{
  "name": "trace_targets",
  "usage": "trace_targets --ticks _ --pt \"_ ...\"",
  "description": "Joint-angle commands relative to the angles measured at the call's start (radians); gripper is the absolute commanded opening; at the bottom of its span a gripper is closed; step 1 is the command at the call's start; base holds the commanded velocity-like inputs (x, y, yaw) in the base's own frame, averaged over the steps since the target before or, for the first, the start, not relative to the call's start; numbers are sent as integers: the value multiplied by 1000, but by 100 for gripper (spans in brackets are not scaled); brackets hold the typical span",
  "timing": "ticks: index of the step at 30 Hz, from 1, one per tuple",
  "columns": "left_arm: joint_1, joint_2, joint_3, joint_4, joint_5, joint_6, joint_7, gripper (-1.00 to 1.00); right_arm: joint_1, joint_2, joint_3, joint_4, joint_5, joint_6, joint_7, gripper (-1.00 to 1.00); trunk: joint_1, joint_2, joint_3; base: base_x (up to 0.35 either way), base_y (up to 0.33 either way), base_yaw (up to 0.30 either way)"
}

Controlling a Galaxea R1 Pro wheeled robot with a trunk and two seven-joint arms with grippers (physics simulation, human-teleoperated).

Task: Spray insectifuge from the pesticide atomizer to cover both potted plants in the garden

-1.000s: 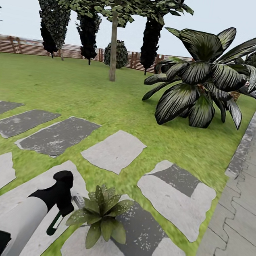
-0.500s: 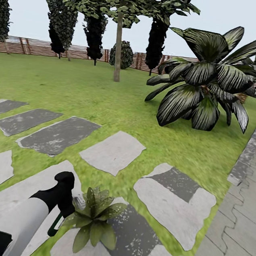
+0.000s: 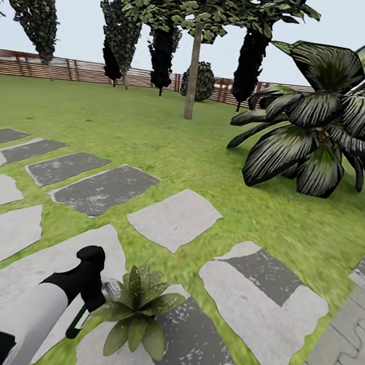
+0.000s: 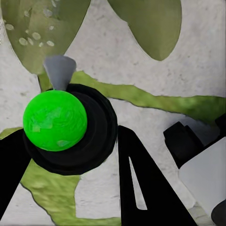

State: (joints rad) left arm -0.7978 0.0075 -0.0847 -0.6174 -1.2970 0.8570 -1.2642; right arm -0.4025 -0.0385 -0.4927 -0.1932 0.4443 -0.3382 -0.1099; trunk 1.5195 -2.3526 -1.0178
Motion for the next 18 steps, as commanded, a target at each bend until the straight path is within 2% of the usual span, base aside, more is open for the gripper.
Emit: trace_targets --ticks 1,10,18 --pt "0 2 -5 -1 -5 8 -8 -100 -1 0 -6 2 11 -4 -4 100 0 0 -1 36 -20 277" --pt "2 4 -7 -1 -5 8 -7 -100 -1 0 -6 2 11 -4 -4 100 0 0 -1 4 -3 276" --pt "2 2 -7 -1 -5 8 -1 -100 -1 0 -6 2 11 -4 -4 100 0 0 -1 146 -160 40"
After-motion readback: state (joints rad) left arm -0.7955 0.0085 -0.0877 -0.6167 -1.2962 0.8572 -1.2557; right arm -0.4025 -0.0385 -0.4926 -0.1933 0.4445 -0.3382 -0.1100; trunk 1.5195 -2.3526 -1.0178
